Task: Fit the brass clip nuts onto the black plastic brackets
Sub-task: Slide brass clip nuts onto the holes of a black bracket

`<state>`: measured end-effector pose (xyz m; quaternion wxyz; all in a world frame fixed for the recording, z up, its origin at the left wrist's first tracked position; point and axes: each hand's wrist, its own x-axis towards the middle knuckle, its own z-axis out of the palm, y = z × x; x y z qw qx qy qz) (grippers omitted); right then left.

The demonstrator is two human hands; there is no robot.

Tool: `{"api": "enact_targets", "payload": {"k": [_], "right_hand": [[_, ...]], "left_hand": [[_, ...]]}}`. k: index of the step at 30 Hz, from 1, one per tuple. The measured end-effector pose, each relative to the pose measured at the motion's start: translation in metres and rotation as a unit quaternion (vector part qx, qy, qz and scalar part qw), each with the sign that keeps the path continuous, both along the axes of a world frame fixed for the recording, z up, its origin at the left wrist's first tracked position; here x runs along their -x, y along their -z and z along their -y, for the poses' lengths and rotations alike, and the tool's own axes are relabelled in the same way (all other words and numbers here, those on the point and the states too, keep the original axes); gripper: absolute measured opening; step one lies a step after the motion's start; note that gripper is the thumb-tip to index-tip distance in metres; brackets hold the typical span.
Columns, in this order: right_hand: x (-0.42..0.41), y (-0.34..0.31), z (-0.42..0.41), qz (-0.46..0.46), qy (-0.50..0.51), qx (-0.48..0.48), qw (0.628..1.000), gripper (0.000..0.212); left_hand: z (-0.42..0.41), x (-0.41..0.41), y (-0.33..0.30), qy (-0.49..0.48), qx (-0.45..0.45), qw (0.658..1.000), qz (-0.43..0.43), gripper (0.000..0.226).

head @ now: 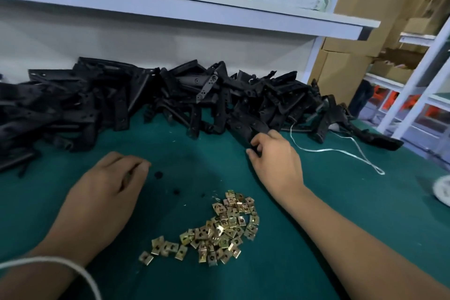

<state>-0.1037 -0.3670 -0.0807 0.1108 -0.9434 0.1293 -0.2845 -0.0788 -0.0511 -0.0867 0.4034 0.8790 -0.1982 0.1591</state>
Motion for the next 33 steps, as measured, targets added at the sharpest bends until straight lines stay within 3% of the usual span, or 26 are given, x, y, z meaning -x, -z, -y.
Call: {"api": "enact_targets", "payload": {"k": [4, 7, 14, 18, 20, 23, 25, 29, 33], "right_hand": [[0.008, -0.002, -0.001, 0.082, -0.057, -0.057, 0.993, 0.005], [0.02, -0.012, -0.009, 0.153, -0.111, -0.14, 0.972, 0.011], [0.044, -0.047, -0.047, 0.176, -0.164, -0.13, 0.962, 0.015], [0.062, -0.044, -0.071, 0.164, -0.316, -0.208, 0.911, 0.013], [0.065, -0.038, -0.078, 0.133, -0.365, -0.271, 0.88, 0.009], [0.064, -0.033, -0.086, 0.096, -0.382, -0.326, 0.86, 0.005], [0.065, -0.028, -0.086, 0.073, -0.391, -0.348, 0.849, 0.005], [0.057, -0.026, -0.061, 0.049, -0.344, -0.302, 0.888, 0.015], [0.052, -0.029, -0.032, -0.094, -0.367, -0.209, 0.902, 0.017]], "left_hand": [[0.002, 0.002, -0.003, 0.004, -0.032, 0.999, 0.003, 0.045], [0.004, 0.007, -0.008, 0.003, -0.079, 0.996, 0.05, 0.053], [0.006, 0.011, -0.01, 0.017, -0.115, 0.987, 0.107, 0.088], [0.009, 0.011, -0.011, 0.024, -0.15, 0.979, 0.137, 0.1], [0.009, 0.011, -0.011, 0.034, -0.134, 0.979, 0.151, 0.094], [0.011, 0.014, -0.012, 0.014, -0.109, 0.971, 0.213, 0.063], [0.012, 0.017, -0.014, -0.014, -0.086, 0.974, 0.207, 0.056], [0.007, 0.02, -0.016, -0.031, 0.052, 0.996, 0.07, 0.066], [0.002, 0.014, -0.014, -0.102, 0.151, 0.983, 0.032, 0.046]]}}
